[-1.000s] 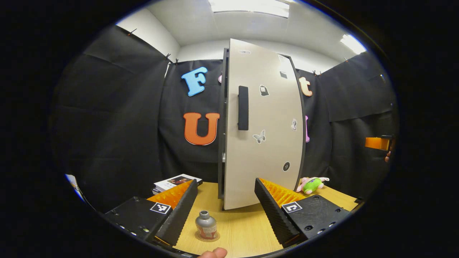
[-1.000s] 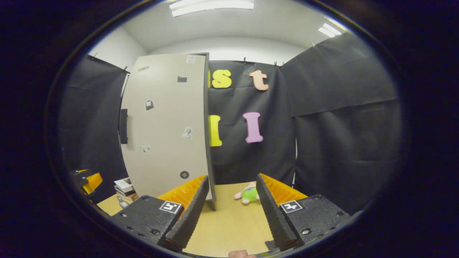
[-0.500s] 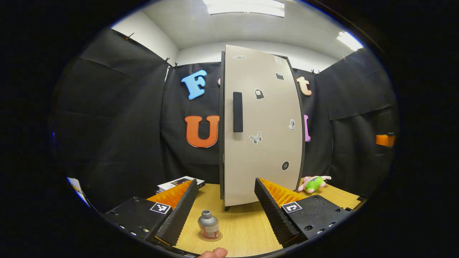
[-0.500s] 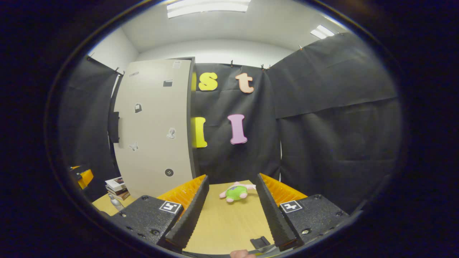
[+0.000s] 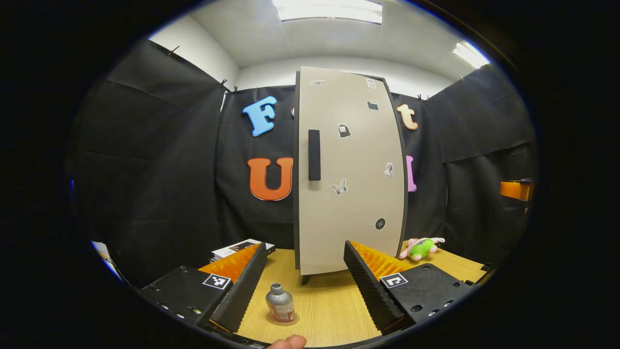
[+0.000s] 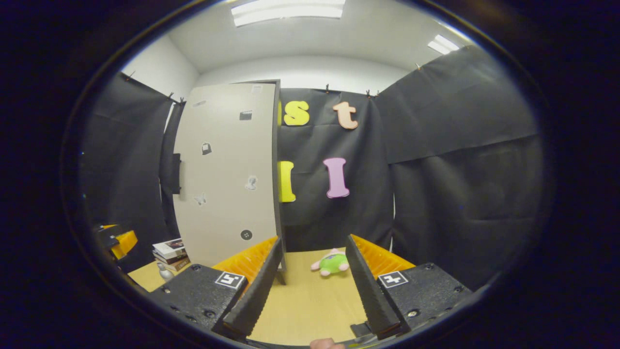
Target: Open the cabinet door with the right hand, grasp the bottle in the cabinet with the left hand and place it on the coaster, then close the cabinet door with the right hand.
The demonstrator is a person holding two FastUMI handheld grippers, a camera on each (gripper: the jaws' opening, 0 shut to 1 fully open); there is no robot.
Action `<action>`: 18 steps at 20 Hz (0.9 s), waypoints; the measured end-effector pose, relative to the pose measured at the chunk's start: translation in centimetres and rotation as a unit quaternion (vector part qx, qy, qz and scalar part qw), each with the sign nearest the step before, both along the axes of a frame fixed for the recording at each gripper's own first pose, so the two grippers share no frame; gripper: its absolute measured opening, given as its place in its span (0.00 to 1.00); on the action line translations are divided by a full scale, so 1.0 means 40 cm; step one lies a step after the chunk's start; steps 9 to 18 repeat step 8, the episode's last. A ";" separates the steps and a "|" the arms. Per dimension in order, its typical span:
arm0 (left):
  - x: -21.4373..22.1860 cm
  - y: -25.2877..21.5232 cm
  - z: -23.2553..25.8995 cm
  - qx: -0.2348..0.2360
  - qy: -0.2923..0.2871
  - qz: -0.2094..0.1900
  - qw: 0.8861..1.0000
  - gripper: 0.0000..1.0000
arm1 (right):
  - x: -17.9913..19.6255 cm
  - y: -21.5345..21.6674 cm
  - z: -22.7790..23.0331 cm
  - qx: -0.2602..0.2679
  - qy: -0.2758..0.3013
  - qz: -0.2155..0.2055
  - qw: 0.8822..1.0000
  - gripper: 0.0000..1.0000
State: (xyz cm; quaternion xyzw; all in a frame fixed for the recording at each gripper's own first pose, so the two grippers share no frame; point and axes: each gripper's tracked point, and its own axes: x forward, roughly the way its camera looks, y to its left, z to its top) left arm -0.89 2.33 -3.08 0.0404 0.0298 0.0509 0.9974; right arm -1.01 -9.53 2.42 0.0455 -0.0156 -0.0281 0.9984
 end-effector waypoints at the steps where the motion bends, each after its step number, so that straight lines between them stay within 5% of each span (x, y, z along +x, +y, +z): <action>1: -0.002 -0.002 0.001 -0.001 0.000 -0.001 1.000 0.96 | 0.001 0.002 0.002 0.002 -0.001 0.001 1.000 0.86; 18: -0.004 -0.005 0.006 0.000 -0.002 -0.004 1.000 0.96 | -0.004 0.015 -0.005 0.002 0.004 0.004 1.000 0.86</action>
